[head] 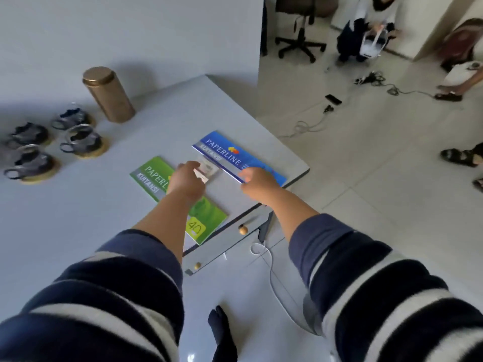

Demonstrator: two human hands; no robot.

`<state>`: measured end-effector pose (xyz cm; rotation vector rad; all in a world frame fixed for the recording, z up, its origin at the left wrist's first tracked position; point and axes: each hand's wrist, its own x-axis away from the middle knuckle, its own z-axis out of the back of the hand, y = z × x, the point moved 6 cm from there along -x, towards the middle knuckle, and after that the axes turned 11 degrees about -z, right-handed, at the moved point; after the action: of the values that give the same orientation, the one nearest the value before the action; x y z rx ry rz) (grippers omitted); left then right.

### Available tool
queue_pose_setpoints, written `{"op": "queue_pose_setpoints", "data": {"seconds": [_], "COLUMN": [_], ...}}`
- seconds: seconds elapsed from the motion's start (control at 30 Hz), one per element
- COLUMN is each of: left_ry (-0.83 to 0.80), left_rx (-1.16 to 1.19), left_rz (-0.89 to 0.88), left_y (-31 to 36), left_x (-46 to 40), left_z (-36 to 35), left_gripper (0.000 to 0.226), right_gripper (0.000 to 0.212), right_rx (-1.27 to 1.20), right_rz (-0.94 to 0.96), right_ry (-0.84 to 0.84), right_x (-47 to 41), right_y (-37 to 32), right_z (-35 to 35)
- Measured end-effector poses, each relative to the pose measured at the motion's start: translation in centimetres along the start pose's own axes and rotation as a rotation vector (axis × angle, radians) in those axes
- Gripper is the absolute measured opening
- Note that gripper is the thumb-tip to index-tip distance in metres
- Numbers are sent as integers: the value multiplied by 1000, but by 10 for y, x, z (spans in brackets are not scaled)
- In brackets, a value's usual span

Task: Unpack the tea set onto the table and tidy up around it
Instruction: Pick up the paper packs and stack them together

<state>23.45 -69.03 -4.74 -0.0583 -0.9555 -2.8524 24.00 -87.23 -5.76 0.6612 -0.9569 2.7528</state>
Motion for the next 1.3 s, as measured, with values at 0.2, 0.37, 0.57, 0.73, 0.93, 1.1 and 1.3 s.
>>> {"op": "queue_pose_setpoints", "data": {"seconds": [0.2,0.37,0.57,0.73,0.93,1.1,1.3], "left_ry": [-16,-86,-189,-202,-103,105,80], "left_rx": [-135,-189,-273,-121,271,586,737], "left_rz": [195,283,366,425,441,662,552], "left_y": [-101,-136,-138,-136,-137,-147,-129], "left_x": [-35,-53,-77,-85,-89,-88,-111], "left_z": [34,48,63,55,46,48,46], "left_gripper": [61,87,100,102,93,22,18], "right_gripper": [45,75,81,72,83,99,81], "right_rx": [195,311,91,61,324,230,-114], "right_rz": [42,-32,-172,-166,-386,-374,-262], "right_ry": [46,194,-48,113,85,105,-8], "right_x": [-52,-76,-115,-139,-152,-147,-157], "right_y": [-75,-95,-97,-91,-71,-74,-97], "right_z": [-58,-69,-61,-16,0,0,5]}}
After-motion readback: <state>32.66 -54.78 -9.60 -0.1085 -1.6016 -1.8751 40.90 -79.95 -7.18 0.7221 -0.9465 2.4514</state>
